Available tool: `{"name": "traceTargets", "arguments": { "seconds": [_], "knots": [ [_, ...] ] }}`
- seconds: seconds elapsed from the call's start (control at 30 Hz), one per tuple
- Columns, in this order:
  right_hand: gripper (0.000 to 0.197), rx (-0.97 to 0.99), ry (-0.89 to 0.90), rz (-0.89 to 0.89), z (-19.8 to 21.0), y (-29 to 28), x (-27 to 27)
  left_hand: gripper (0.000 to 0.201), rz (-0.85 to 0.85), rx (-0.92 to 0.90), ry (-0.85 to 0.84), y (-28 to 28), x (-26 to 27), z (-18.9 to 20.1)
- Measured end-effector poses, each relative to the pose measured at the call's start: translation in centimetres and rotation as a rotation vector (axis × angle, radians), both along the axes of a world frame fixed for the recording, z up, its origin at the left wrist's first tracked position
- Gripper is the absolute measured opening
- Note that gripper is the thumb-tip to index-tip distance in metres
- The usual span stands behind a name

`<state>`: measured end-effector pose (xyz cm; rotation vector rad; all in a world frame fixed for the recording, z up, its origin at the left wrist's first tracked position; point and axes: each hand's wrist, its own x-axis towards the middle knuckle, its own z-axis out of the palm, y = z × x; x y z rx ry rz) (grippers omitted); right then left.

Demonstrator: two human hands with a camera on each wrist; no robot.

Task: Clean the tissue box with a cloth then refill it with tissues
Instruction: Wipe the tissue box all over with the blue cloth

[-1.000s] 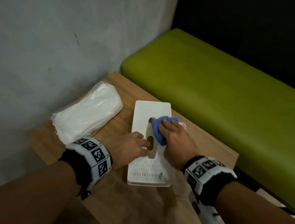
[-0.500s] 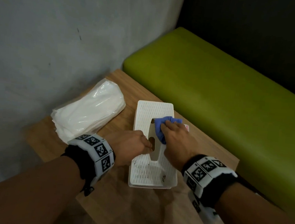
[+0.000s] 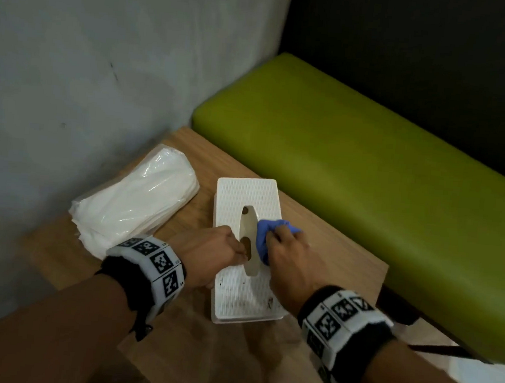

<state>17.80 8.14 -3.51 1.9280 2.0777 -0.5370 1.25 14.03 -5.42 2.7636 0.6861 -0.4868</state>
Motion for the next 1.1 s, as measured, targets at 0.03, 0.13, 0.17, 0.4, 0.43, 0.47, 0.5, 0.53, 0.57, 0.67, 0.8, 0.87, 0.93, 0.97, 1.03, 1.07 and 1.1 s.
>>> {"name": "traceTargets", "arguments": {
  "seconds": [0.03,0.13,0.17,0.4,0.43,0.47,0.5,0.53,0.57,0.67,0.8,0.87,0.93,0.97,1.03,1.07,1.1],
  "knots": [
    [0.045,0.003,0.024,-0.03,0.1,-0.4,0.1,0.055,0.007,0.007,0.004,-0.1,0.1,0.1],
    [0.051,0.059,0.064,-0.105,0.4,-0.1,0.3,0.056,0.059,-0.002,0.017,-0.6,0.2,0.3],
    [0.05,0.079,0.061,-0.117,0.5,0.1,0.5,0.056,0.096,0.007,0.034,-0.7,0.3,0.4],
    [0.05,0.097,0.015,-0.051,0.1,0.3,1.1,0.061,0.274,0.042,0.15,-1.1,0.7,1.0],
    [0.051,0.106,0.014,-0.04,0.0,0.3,1.4,0.062,0.271,0.07,0.166,-1.0,0.6,1.1],
    [0.051,0.114,0.004,-0.027,-0.1,0.3,1.7,0.061,0.266,0.105,0.18,-0.8,0.5,1.2],
    [0.051,0.117,-0.005,-0.014,-0.2,0.2,1.9,0.059,0.26,0.134,0.184,-0.7,0.6,1.3],
    [0.051,0.122,-0.01,-0.004,-0.2,0.1,2.3,0.057,0.261,0.148,0.187,-0.7,1.0,1.4],
    [0.052,0.122,-0.01,-0.008,-0.3,-0.1,2.5,0.055,0.265,0.154,0.194,-0.9,1.6,1.4],
    [0.052,0.112,-0.015,-0.027,-0.3,-0.5,4.0,0.055,0.338,0.112,0.194,-2.6,4.5,1.1],
    [0.055,0.126,-0.038,-0.011,-0.7,-0.6,6.4,0.055,0.446,-0.051,0.147,-3.3,6.1,0.6],
    [0.059,0.124,-0.03,-0.029,-1.1,-0.6,6.4,0.052,0.439,-0.068,0.167,-3.1,6.1,0.8],
    [0.061,0.134,-0.005,-0.026,-1.5,-0.5,5.6,0.051,0.433,-0.063,0.174,-2.9,6.3,0.9],
    [0.062,0.143,0.01,-0.015,-1.6,-0.3,5.2,0.052,0.438,-0.077,0.172,-2.8,6.3,1.0],
    [0.062,0.147,0.029,0.01,-1.7,-0.1,4.9,0.058,0.465,-0.115,0.153,-2.4,5.5,1.4],
    [0.062,0.146,0.032,0.011,-1.6,0.0,5.1,0.061,0.468,-0.127,0.152,-2.0,4.8,1.5],
    [0.061,0.146,0.031,-0.008,-1.6,0.0,5.5,0.062,0.458,-0.129,0.171,-1.6,4.1,1.6]
  ]
}}
